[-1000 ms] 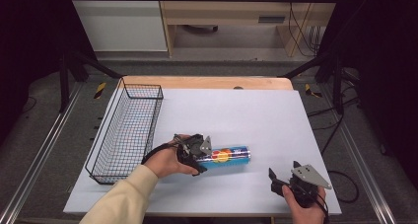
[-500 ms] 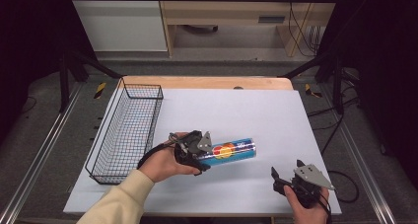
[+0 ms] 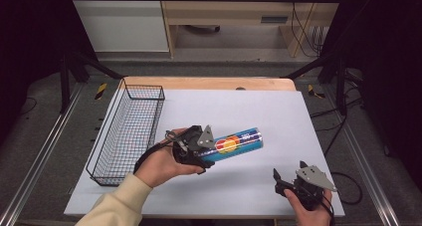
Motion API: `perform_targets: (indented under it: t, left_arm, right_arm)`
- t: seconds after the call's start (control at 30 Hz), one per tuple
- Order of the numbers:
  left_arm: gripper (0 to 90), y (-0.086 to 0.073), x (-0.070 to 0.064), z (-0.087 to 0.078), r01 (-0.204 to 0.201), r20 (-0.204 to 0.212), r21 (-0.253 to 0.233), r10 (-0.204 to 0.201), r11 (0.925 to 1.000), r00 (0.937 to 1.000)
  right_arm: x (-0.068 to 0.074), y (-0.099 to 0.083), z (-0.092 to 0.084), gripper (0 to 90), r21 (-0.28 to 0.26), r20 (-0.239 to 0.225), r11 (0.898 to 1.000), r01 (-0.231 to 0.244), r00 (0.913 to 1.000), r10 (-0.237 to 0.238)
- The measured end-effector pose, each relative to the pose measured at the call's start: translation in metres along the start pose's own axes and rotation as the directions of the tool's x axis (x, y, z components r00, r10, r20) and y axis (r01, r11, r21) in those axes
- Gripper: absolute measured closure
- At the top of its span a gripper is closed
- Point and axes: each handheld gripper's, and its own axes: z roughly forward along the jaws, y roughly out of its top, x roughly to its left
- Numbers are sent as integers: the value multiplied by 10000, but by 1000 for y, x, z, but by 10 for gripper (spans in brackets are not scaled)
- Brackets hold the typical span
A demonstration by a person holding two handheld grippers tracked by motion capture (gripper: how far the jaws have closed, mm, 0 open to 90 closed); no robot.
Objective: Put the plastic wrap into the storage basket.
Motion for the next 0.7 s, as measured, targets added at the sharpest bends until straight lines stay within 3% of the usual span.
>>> perform_targets:
  t: [0.3,0.43,0.7]
  left_arm:
    - [320,-12,-2,-22,403,-414,-204,-411,9990,9983]
    - [320,-18,-2,-35,967,-557,-183,-976,9951,9937]
    - [321,-33,4,-57,1449,-1158,-197,-1462,9893,9825]
  right_arm:
    - [1,-2,2,126,138,117,9999,50,9999,-52]
    - [0,-2,2,128,141,162,9999,16,9999,-18]
    - [1,-1,2,133,95,129,9999,67,9999,-68]
